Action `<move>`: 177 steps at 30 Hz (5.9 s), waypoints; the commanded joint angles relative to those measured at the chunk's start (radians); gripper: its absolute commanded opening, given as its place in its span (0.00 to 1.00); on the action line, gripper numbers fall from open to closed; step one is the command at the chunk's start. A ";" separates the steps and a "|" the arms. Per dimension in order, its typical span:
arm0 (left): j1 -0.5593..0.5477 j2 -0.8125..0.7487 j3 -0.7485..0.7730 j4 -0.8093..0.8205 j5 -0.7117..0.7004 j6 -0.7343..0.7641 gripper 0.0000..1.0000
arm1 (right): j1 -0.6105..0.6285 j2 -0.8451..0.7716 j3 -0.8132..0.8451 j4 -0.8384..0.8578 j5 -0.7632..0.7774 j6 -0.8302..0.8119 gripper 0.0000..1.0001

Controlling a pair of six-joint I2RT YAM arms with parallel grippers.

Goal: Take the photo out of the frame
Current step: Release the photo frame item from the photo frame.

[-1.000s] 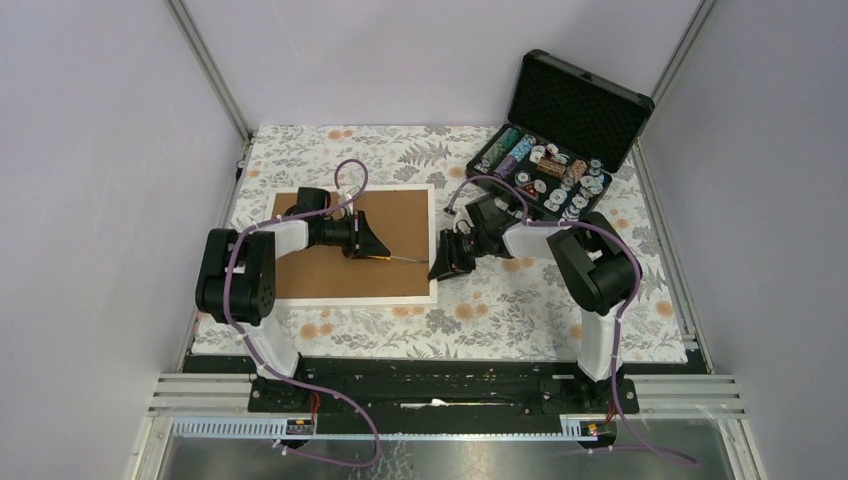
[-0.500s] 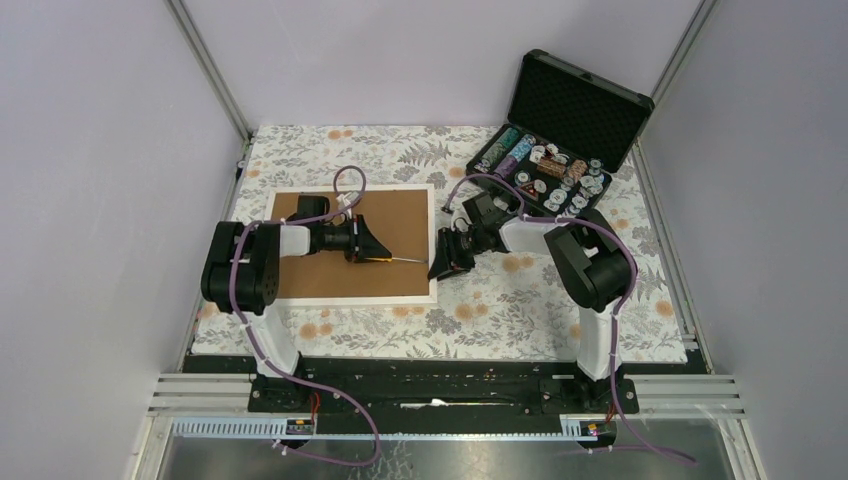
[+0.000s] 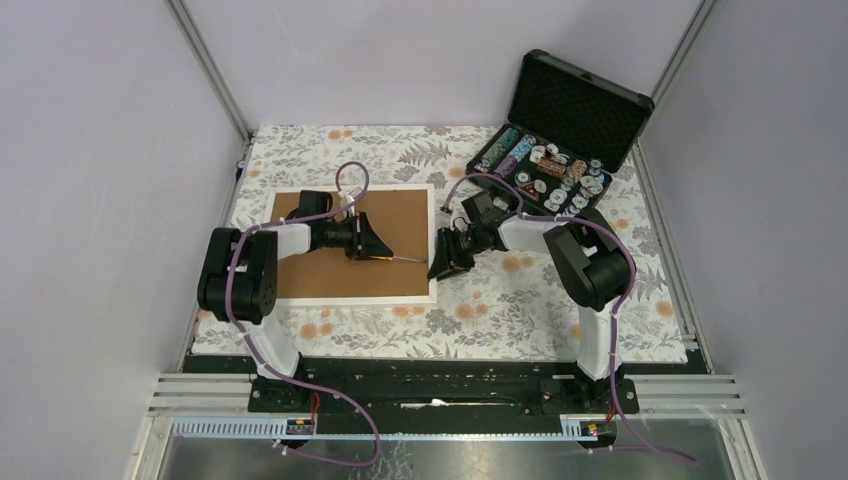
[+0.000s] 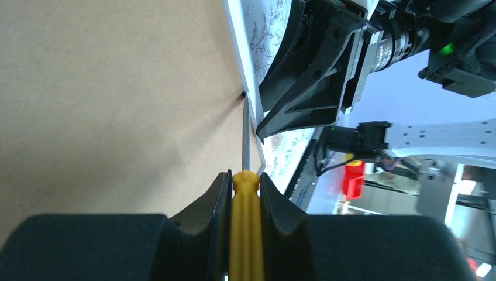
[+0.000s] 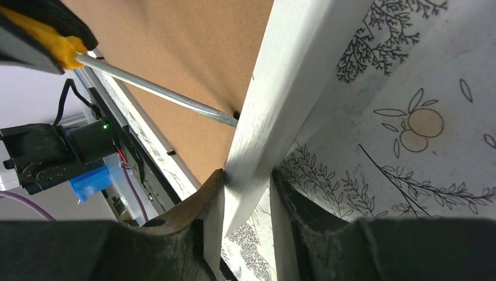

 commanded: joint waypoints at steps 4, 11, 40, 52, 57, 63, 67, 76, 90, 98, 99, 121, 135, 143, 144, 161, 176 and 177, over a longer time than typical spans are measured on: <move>-0.012 -0.074 0.111 -0.227 -0.175 0.168 0.00 | 0.051 0.119 -0.038 0.009 0.216 -0.097 0.00; 0.002 -0.055 0.148 -0.288 -0.163 0.196 0.00 | 0.052 0.115 -0.038 0.001 0.219 -0.105 0.00; -0.060 0.061 0.160 -0.340 -0.203 0.272 0.00 | 0.052 0.131 -0.024 -0.019 0.227 -0.129 0.00; -0.005 0.010 0.197 -0.424 -0.194 0.329 0.00 | 0.051 0.127 -0.028 -0.024 0.231 -0.133 0.00; -0.004 0.016 0.203 -0.458 -0.184 0.356 0.00 | 0.052 0.129 -0.026 -0.024 0.228 -0.133 0.00; 0.033 -0.003 0.208 -0.495 -0.179 0.374 0.00 | 0.051 0.128 -0.028 -0.024 0.225 -0.134 0.00; 0.054 0.000 0.218 -0.510 -0.177 0.384 0.00 | 0.051 0.128 -0.028 -0.024 0.226 -0.136 0.00; 0.072 0.025 0.224 -0.527 -0.150 0.385 0.00 | 0.052 0.129 -0.026 -0.023 0.226 -0.139 0.00; 0.028 0.109 0.250 -0.528 -0.099 0.385 0.00 | 0.051 0.139 -0.024 -0.022 0.215 -0.142 0.00; -0.004 0.135 0.269 -0.527 -0.109 0.382 0.00 | 0.051 0.138 -0.024 -0.020 0.216 -0.146 0.00; -0.006 0.137 0.270 -0.527 -0.111 0.382 0.00 | 0.051 0.138 -0.024 -0.020 0.216 -0.146 0.00; 0.064 0.073 0.291 -0.595 -0.064 0.396 0.00 | 0.051 0.136 -0.027 -0.022 0.219 -0.147 0.00; 0.038 0.116 0.225 -0.567 -0.022 0.358 0.00 | 0.053 0.144 -0.022 -0.020 0.212 -0.149 0.00; 0.040 0.153 0.232 -0.504 -0.034 0.265 0.00 | 0.053 0.137 -0.025 -0.021 0.216 -0.152 0.00; 0.046 0.152 0.224 -0.474 -0.036 0.236 0.00 | 0.053 0.137 -0.025 -0.021 0.215 -0.152 0.00; 0.080 0.127 0.195 -0.452 -0.118 0.160 0.00 | 0.053 0.130 -0.033 -0.020 0.216 -0.156 0.00; 0.007 0.206 0.192 -0.312 -0.092 0.080 0.00 | 0.064 0.152 -0.022 -0.016 0.209 -0.166 0.00; 0.001 0.211 0.189 -0.303 -0.089 0.072 0.00 | 0.066 0.153 -0.021 -0.017 0.211 -0.168 0.00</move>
